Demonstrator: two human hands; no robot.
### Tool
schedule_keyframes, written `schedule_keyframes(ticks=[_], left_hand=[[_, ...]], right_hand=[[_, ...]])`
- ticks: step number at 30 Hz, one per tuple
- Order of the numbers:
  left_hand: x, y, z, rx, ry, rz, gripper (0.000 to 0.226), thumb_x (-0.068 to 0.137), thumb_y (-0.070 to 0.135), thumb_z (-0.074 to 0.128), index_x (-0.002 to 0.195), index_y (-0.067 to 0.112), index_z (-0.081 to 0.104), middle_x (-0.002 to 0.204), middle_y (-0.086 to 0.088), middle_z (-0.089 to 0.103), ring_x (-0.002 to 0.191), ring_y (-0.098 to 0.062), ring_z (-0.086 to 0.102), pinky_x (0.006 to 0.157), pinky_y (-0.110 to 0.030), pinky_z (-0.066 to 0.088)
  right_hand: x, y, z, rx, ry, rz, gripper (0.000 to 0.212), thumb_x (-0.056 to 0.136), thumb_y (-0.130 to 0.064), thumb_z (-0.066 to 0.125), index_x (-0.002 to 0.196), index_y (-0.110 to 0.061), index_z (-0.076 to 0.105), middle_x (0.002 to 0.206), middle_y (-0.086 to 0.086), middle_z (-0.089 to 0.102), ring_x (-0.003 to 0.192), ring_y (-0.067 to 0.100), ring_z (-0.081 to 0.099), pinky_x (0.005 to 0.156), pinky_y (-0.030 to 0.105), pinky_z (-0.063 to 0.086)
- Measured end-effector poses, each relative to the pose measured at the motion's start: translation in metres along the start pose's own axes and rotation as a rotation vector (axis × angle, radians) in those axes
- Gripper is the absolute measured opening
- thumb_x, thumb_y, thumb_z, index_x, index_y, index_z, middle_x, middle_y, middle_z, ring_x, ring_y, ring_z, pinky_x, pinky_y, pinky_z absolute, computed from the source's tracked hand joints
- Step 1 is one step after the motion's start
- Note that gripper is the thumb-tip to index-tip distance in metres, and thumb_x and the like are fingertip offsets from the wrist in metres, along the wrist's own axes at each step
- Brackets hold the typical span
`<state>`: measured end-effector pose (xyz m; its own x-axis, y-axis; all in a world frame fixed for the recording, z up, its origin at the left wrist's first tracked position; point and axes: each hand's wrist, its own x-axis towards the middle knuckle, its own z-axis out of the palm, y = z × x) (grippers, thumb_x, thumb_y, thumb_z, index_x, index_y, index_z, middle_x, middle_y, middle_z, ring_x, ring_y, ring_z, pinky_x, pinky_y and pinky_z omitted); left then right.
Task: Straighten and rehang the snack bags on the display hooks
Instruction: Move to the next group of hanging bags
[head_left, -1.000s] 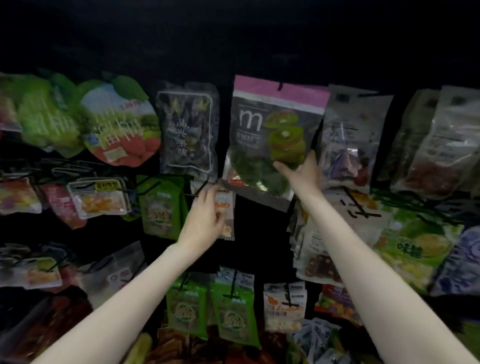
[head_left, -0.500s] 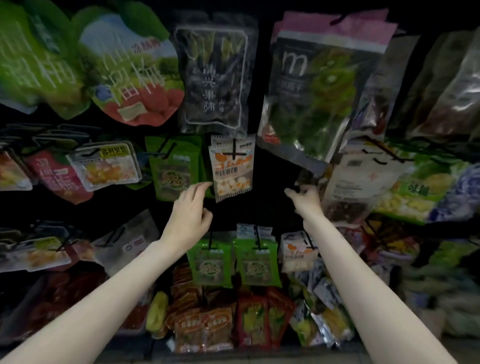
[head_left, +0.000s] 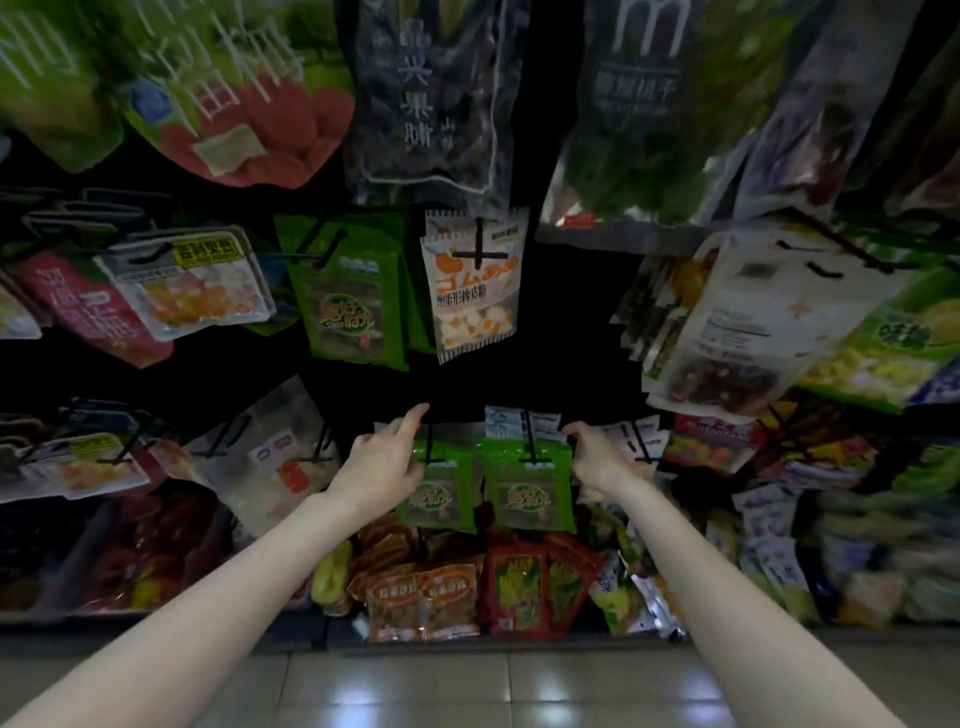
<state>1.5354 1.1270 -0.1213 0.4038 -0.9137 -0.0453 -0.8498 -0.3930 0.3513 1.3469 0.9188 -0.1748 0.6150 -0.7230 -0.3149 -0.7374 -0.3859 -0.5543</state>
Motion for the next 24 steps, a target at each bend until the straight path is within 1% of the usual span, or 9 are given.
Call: schedule_keyframes(ticks=[3, 6, 9, 12, 16, 18, 20, 22, 24], left_hand=[[0.002, -0.002, 0.019, 0.020, -0.081, -0.032, 0.072, 0.093, 0.018, 0.048, 0.149, 0.022, 0.003, 0.146, -0.008, 0.035, 0.110, -0.027, 0.054, 0.091, -0.036, 0.039], [0.007, -0.002, 0.033, 0.044, -0.162, -0.057, 0.072, 0.095, 0.024, 0.048, 0.149, 0.022, 0.001, 0.148, -0.011, 0.033, 0.109, -0.029, 0.055, 0.089, -0.036, 0.043], [0.015, -0.001, 0.041, 0.044, -0.183, -0.086, 0.071, 0.096, 0.023, 0.047, 0.149, 0.021, 0.001, 0.140, -0.015, 0.043, 0.097, -0.030, 0.059, 0.075, -0.034, 0.045], [0.019, -0.001, 0.046, 0.059, -0.184, -0.091, 0.070, 0.096, 0.022, 0.048, 0.149, 0.018, 0.003, 0.126, -0.019, 0.052, 0.087, -0.032, 0.059, 0.061, -0.032, 0.039], [0.022, -0.005, 0.054, 0.073, -0.161, -0.097, 0.068, 0.094, 0.020, 0.049, 0.149, 0.014, 0.008, 0.131, -0.019, 0.048, 0.106, -0.035, 0.054, 0.079, -0.040, 0.046], [0.021, -0.005, 0.058, 0.112, -0.139, -0.082, 0.065, 0.095, 0.021, 0.047, 0.148, 0.012, 0.009, 0.130, -0.017, 0.049, 0.109, -0.032, 0.052, 0.081, -0.040, 0.047], [0.019, -0.004, 0.061, 0.171, -0.139, -0.058, 0.063, 0.097, 0.023, 0.044, 0.147, 0.011, 0.010, 0.128, -0.016, 0.050, 0.109, -0.031, 0.052, 0.080, -0.038, 0.047], [0.016, -0.005, 0.062, 0.230, -0.150, -0.037, 0.062, 0.097, 0.026, 0.042, 0.148, 0.010, 0.010, 0.131, -0.015, 0.048, 0.113, -0.030, 0.049, 0.083, -0.037, 0.044], [0.016, -0.005, 0.061, 0.270, -0.167, -0.027, 0.062, 0.097, 0.026, 0.042, 0.148, 0.010, 0.009, 0.136, -0.014, 0.045, 0.117, -0.029, 0.047, 0.087, -0.038, 0.042]], right_hand=[[0.007, 0.012, 0.019, -0.066, -0.014, -0.026, 0.058, 0.094, -0.002, 0.047, 0.145, -0.022, 0.027, 0.153, 0.007, 0.024, 0.097, 0.027, 0.057, 0.054, 0.017, 0.042], [0.010, 0.011, 0.029, -0.087, 0.029, 0.004, 0.055, 0.094, -0.003, 0.049, 0.144, -0.020, 0.032, 0.155, 0.008, 0.019, 0.121, 0.032, 0.048, 0.080, 0.033, 0.047], [0.012, 0.012, 0.034, -0.104, 0.093, -0.074, 0.039, 0.094, -0.006, 0.049, 0.132, -0.013, 0.047, 0.145, 0.012, 0.029, 0.119, 0.031, 0.049, 0.088, 0.034, 0.042], [0.016, 0.017, 0.040, -0.110, 0.113, -0.129, 0.038, 0.094, -0.006, 0.050, 0.132, -0.010, 0.046, 0.140, 0.013, 0.034, 0.116, 0.029, 0.050, 0.093, 0.035, 0.042], [0.022, 0.022, 0.046, -0.120, 0.164, -0.094, 0.052, 0.094, -0.009, 0.053, 0.142, -0.012, 0.035, 0.146, 0.012, 0.035, 0.121, 0.031, 0.050, 0.094, 0.039, 0.046], [0.025, 0.025, 0.049, -0.177, 0.136, -0.076, 0.050, 0.094, -0.013, 0.053, 0.142, -0.015, 0.038, 0.137, 0.013, 0.048, 0.113, 0.030, 0.056, 0.084, 0.038, 0.048], [0.027, 0.026, 0.052, -0.118, 0.158, -0.044, 0.041, 0.096, -0.014, 0.051, 0.137, -0.015, 0.047, 0.120, 0.016, 0.062, 0.092, 0.030, 0.063, 0.065, 0.033, 0.045], [0.026, 0.027, 0.056, -0.019, 0.189, -0.007, 0.034, 0.097, -0.014, 0.049, 0.131, -0.012, 0.053, 0.111, 0.019, 0.066, 0.087, 0.032, 0.064, 0.066, 0.033, 0.046], [0.019, 0.027, 0.057, 0.067, 0.146, -0.003, 0.035, 0.096, -0.015, 0.050, 0.131, -0.009, 0.052, 0.111, 0.021, 0.066, 0.084, 0.030, 0.066, 0.077, 0.038, 0.052]])
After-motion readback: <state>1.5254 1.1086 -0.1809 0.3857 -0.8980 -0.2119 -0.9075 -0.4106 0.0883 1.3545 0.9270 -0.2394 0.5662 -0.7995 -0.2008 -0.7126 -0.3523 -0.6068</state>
